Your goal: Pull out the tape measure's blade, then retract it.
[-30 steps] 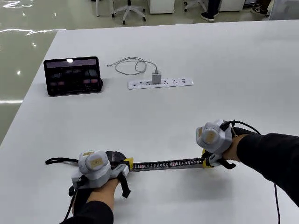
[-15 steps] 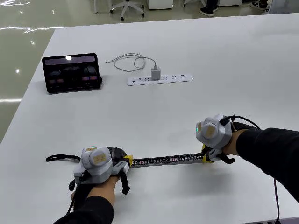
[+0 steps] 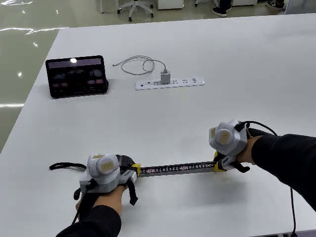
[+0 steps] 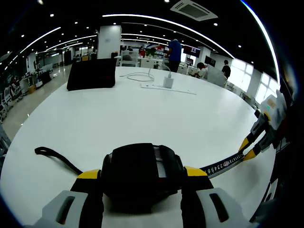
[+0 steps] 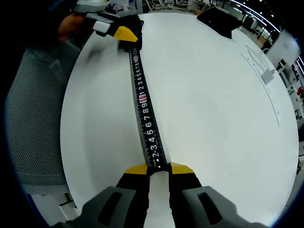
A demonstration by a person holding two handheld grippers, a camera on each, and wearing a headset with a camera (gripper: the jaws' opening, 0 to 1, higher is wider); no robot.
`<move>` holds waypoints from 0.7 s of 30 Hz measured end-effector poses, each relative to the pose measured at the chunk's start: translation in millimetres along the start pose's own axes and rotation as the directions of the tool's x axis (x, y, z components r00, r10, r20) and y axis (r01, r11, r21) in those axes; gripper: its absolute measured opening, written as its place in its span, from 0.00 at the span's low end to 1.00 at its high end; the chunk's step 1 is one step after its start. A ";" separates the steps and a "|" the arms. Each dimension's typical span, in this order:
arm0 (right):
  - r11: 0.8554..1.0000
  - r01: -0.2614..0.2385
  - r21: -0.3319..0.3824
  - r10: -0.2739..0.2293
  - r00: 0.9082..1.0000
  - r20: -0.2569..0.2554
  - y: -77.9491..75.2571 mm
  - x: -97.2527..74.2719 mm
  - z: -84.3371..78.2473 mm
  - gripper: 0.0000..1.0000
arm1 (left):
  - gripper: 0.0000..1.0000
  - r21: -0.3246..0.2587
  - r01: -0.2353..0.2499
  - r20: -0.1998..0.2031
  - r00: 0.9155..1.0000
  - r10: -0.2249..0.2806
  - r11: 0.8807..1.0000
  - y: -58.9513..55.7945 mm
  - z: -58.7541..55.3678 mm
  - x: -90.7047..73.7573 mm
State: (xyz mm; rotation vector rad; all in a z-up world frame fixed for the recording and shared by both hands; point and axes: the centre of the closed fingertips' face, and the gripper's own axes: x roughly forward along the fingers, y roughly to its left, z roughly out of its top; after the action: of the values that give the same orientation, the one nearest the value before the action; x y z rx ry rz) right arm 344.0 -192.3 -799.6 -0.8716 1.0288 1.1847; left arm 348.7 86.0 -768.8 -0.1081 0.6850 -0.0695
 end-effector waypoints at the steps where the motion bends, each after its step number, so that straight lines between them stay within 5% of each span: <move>1: 1.000 0.000 -0.003 0.000 1.000 0.001 0.1 0.0 0.2 0.10 | 0.62 0.000 0.000 -0.002 1.000 0.000 1.000 0.1 -0.1 0.3; 21: 0.999 -0.005 -0.043 0.005 1.000 -0.006 2.7 0.8 7.3 0.11 | 0.62 -0.005 0.002 -0.006 1.000 -0.002 1.000 0.0 -0.5 0.7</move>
State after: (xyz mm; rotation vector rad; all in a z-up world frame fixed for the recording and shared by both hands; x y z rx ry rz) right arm 342.5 -184.8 -798.1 -0.9068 1.0146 1.2128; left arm 349.0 85.9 -769.7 -0.1139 0.6909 -0.0702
